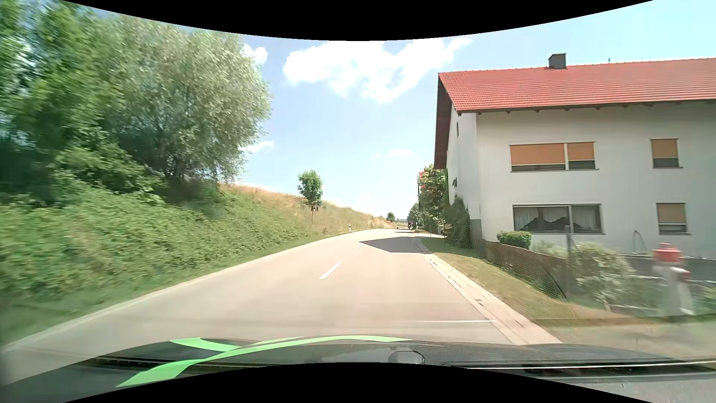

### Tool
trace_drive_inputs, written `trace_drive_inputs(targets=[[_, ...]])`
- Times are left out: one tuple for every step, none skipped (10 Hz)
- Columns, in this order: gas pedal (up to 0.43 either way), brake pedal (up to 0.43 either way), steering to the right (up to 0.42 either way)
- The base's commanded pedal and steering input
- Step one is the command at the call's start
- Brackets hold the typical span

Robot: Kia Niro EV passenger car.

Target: Follow the waypoints while adhering to traffic rules and regulations

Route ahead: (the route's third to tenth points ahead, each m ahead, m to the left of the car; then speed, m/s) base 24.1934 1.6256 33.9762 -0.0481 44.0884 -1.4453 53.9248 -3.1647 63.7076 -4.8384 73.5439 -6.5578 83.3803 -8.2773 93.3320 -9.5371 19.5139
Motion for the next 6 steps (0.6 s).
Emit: trace_drive_inputs(targets=[[0.228, 0.000, 0.008], [0.248, 0.000, 0.010], [0.248, 0.000, 0.011], [0.260, 0.000, 0.011], [0.260, 0.000, 0.011], [0.260, 0.000, 0.013]])
